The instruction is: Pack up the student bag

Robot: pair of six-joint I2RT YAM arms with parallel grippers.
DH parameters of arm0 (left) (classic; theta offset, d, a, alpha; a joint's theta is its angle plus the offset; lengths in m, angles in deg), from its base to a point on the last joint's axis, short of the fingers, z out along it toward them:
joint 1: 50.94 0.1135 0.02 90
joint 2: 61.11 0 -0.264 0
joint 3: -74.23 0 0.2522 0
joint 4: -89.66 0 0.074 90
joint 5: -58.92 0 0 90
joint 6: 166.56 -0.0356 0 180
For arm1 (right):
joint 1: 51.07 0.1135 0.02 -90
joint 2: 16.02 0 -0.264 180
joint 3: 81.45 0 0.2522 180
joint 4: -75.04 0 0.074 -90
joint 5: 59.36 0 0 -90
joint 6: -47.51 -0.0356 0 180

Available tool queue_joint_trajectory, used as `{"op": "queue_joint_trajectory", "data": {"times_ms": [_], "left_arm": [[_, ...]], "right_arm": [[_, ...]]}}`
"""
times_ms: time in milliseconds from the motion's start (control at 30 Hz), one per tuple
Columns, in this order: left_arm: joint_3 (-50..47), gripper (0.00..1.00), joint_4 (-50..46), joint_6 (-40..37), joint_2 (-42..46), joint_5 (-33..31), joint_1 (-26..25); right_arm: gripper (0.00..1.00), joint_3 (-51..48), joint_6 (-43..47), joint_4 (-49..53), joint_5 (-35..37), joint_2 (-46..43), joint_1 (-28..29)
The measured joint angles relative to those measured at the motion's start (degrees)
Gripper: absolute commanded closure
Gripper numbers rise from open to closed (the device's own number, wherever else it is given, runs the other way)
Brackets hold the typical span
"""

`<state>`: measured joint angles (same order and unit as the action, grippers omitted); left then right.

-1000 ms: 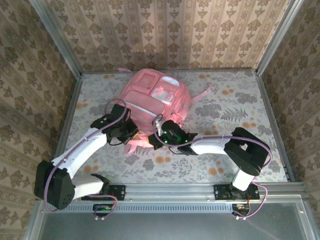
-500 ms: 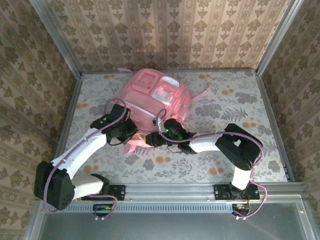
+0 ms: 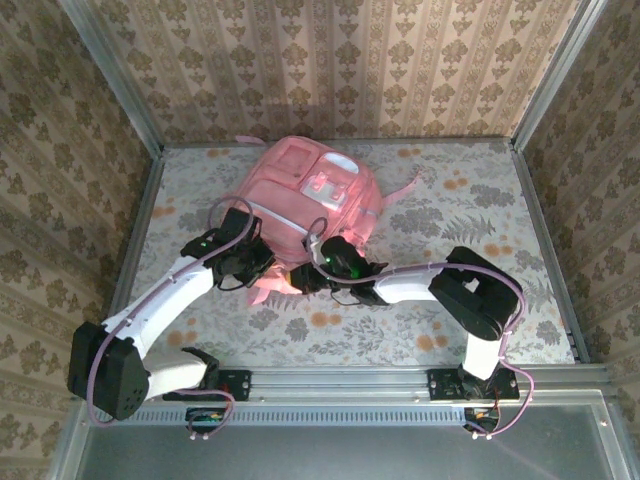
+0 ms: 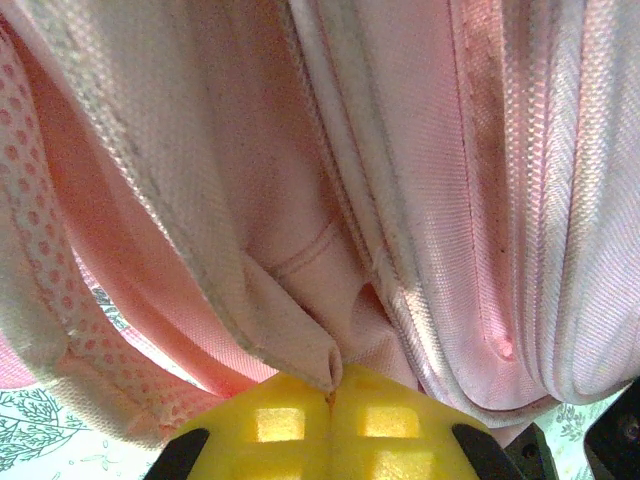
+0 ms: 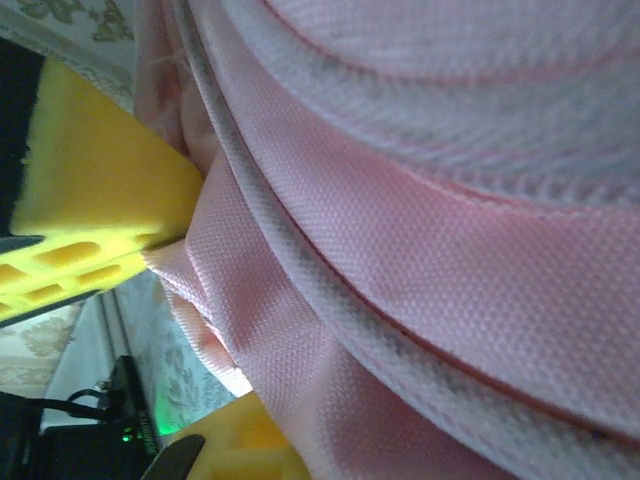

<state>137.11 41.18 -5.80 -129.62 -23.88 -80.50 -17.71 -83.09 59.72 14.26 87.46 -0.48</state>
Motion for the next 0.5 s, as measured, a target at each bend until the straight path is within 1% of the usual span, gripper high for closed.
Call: {"op": "queue_joint_trajectory", "data": {"times_ms": [167, 233, 333, 500], "left_arm": [[0.0, 1.0, 0.13, 0.09, 0.02, 0.09, -0.39], [0.0, 1.0, 0.5, 0.35, 0.02, 0.55, -0.7], [0.0, 1.0, 1.03, 0.9, 0.15, 1.68, -1.25], [0.0, 1.0, 1.6, 1.7, 0.79, 2.14, -1.53]], "right_arm": [[1.0, -0.09, 4.72, 5.79, 8.41, -3.52, 2.23], [1.0, -1.09, 5.6, 6.58, 11.96, -5.2, 2.91], [1.0, -3.5, 6.45, 5.92, 16.13, -7.34, 3.56], [1.0, -5.99, 8.87, 2.62, 19.67, -8.46, 4.09]]}}
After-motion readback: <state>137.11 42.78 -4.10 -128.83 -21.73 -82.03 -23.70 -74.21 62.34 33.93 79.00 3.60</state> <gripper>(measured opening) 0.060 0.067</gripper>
